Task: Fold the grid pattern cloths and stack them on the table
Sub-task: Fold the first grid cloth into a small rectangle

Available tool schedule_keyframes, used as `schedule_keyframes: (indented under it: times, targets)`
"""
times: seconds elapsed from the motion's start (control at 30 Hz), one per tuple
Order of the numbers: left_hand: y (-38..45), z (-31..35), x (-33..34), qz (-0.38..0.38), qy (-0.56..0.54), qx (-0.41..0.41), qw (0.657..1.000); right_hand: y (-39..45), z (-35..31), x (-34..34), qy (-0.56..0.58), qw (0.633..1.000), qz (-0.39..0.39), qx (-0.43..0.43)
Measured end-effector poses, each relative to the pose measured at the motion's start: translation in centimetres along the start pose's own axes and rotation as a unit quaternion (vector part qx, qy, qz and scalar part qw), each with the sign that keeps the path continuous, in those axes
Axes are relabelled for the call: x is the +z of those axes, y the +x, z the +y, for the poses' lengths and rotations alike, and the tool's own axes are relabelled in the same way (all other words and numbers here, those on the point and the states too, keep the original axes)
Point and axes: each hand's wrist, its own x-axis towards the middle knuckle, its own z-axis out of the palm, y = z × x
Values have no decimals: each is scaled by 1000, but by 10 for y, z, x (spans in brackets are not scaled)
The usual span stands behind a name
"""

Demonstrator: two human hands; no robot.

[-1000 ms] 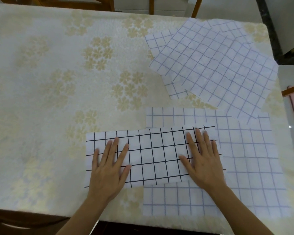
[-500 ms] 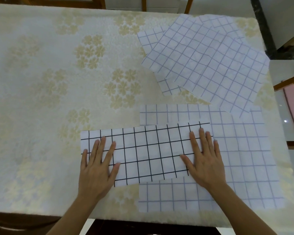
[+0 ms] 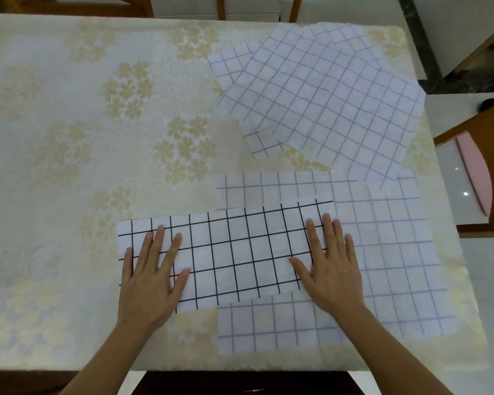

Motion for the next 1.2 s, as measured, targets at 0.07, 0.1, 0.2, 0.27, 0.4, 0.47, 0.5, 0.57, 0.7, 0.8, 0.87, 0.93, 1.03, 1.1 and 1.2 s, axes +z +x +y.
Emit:
schedule_keyframes:
  times: [0.07, 0.1, 0.2, 0.27, 0.4, 0.47, 0.5, 0.57, 0.7, 0.8, 0.87, 0.93, 1.03, 1.1, 1.2]
  targets:
    - [-1, 0, 1, 2, -2, -8, 1000, 5, -1, -1, 0, 1000, 0, -10]
    - [-2, 0, 1, 5, -3, -11, 1000, 7, -1, -1, 2, 1000, 0, -14]
    - [-4, 0, 2, 9, -7, -18, 1000, 9, -1, 0, 2, 1000, -1, -15]
    - [-5, 0, 0, 11, -7, -23, 1000, 8, 0, -1, -2, 1000, -5, -16]
    - [-5, 0, -3, -10, -3, -28, 1000, 7, -2, -3, -3, 1000, -5, -10]
    - [-4, 2, -7, -20, -3, -27, 999, 9, -2, -3, 1, 1000, -12, -7]
    - [-4, 5, -10, -21, -6, -27, 999, 9, -1, -4, -1, 1000, -18, -9]
    - [2, 17, -20, -11, -23, 0, 1000, 8, 0, -8, 2, 1000, -18, -12]
    - [47, 71, -29, 2, -62, 237, 969, -8, 5, -13, 21, 1000, 16, 16]
    - [88, 120, -20, 0, -81, 402, 912, -26, 12, -10, 36, 996, 35, 75]
    - [116, 152, -17, -12, -56, 470, 881, -35, 16, -7, 47, 991, 53, 111]
    - [141, 181, -16, -20, -20, 524, 851, -40, 19, -5, 51, 987, 72, 133]
    - [171, 211, -16, -11, 22, 582, 813, -41, 20, -3, 52, 983, 92, 149]
    - [185, 221, -14, -2, 39, 611, 791, -38, 20, -1, 58, 981, 103, 155]
    - [197, 224, -9, -9, 70, 636, 768, -34, 18, 3, 72, 977, 122, 162]
